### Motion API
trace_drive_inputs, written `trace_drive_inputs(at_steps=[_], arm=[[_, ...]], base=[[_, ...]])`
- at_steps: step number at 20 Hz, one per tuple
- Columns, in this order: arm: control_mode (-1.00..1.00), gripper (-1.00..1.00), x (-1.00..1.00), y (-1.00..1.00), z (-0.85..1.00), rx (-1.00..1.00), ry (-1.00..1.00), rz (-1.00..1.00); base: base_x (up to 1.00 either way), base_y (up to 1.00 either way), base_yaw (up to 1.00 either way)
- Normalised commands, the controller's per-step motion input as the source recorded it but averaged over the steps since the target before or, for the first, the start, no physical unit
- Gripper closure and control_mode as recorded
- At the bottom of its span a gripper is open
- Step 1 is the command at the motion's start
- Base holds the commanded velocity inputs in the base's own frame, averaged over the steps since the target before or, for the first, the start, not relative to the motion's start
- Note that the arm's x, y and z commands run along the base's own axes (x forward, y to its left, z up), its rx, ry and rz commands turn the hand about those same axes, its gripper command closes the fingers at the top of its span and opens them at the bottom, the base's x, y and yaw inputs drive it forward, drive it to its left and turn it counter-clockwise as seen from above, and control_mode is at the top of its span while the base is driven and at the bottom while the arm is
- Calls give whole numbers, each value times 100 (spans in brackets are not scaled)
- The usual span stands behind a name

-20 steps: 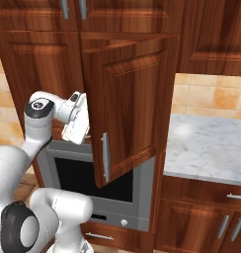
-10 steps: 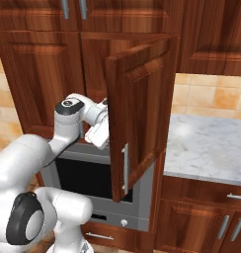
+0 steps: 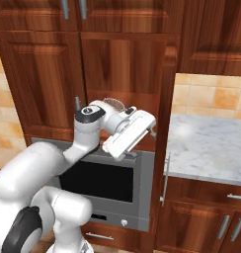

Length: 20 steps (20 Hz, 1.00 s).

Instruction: Open the cabinet and setup a tea strainer by placing it in the bowl upright.

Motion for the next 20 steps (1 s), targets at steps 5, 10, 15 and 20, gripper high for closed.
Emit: trace_drive_inputs(at_steps=[5,10,15,20], arm=[[-100,-100,-49,21,0,0,-7,13],[-100,-100,-2,86,0,-1,-21,5],[-100,-100,56,76,-3,13,-27,-4],[-100,-100,55,18,-1,30,-22,1]], base=[[0,0,0],[0,0,0],[0,0,0],[0,0,0]])
